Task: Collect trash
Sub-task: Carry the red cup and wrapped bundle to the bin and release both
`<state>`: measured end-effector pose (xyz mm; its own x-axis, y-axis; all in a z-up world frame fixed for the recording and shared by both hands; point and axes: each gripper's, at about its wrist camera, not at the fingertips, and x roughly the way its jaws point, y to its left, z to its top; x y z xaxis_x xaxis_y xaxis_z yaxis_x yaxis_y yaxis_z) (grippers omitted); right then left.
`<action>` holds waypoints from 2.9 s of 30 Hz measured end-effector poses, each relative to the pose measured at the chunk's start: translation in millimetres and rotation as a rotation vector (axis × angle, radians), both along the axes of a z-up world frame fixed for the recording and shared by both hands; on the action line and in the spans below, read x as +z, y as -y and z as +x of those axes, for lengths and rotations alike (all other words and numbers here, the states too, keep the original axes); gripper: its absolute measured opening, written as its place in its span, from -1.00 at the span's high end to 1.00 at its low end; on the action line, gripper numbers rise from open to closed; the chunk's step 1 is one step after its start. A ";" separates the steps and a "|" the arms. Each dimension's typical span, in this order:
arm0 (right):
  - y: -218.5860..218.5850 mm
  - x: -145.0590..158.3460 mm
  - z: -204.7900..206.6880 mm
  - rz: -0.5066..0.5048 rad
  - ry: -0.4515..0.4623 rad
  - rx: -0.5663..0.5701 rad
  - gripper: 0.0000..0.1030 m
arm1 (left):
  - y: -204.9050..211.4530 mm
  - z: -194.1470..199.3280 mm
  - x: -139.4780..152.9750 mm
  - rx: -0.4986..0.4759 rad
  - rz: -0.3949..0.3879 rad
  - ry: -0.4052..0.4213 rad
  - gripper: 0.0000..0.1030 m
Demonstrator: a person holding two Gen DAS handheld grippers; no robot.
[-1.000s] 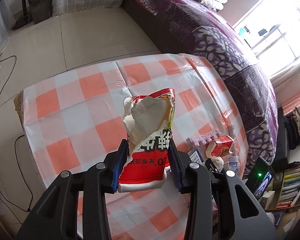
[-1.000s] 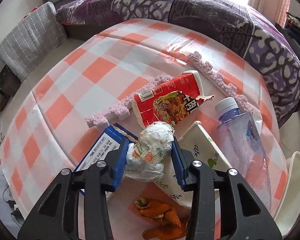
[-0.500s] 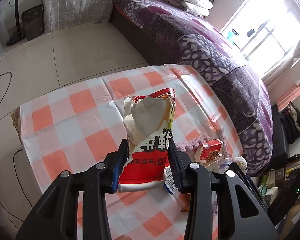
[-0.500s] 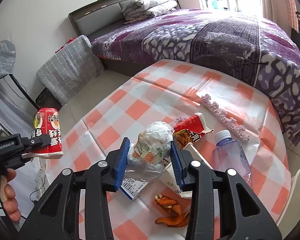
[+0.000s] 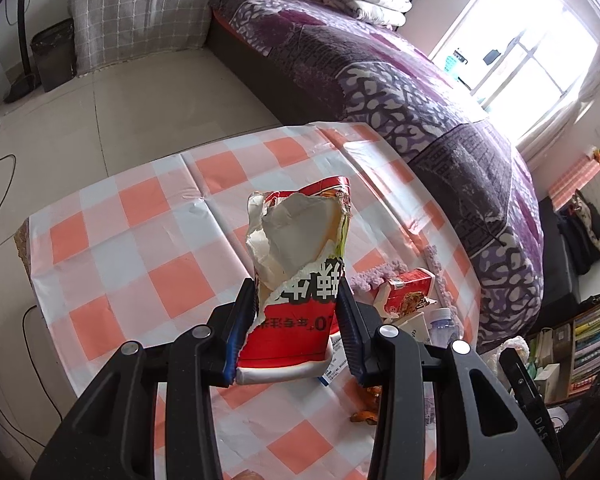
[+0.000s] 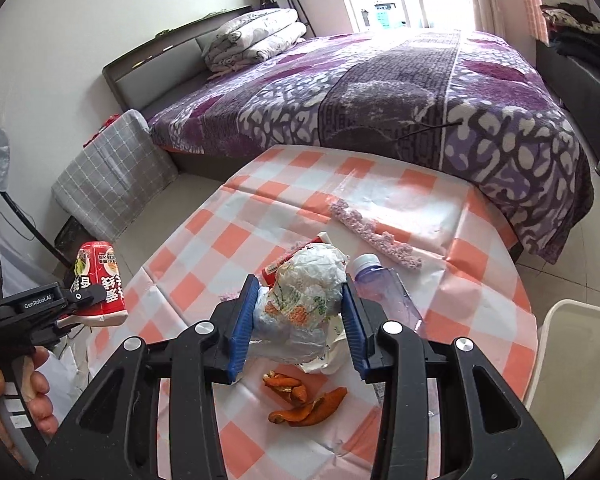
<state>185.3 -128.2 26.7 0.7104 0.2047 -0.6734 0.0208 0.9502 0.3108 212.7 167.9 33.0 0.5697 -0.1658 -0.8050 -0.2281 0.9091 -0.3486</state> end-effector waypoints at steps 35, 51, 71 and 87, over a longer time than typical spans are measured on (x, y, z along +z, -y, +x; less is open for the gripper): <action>184.5 1.2 -67.7 0.069 -0.071 -0.474 0.23 | 183.4 -13.4 -8.6 -0.318 0.102 0.053 0.22; 269.9 3.5 -117.3 0.136 -0.118 -0.711 -0.44 | 289.6 -40.7 -21.5 -0.528 0.173 0.059 0.22; 347.0 -11.9 -166.3 0.267 -0.136 -0.880 -0.70 | 424.5 -109.5 -55.8 -0.880 0.181 0.006 0.20; 356.7 -15.5 -173.3 0.257 -0.138 -0.902 -0.78 | 441.5 -120.2 -60.9 -0.950 0.135 -0.004 -0.22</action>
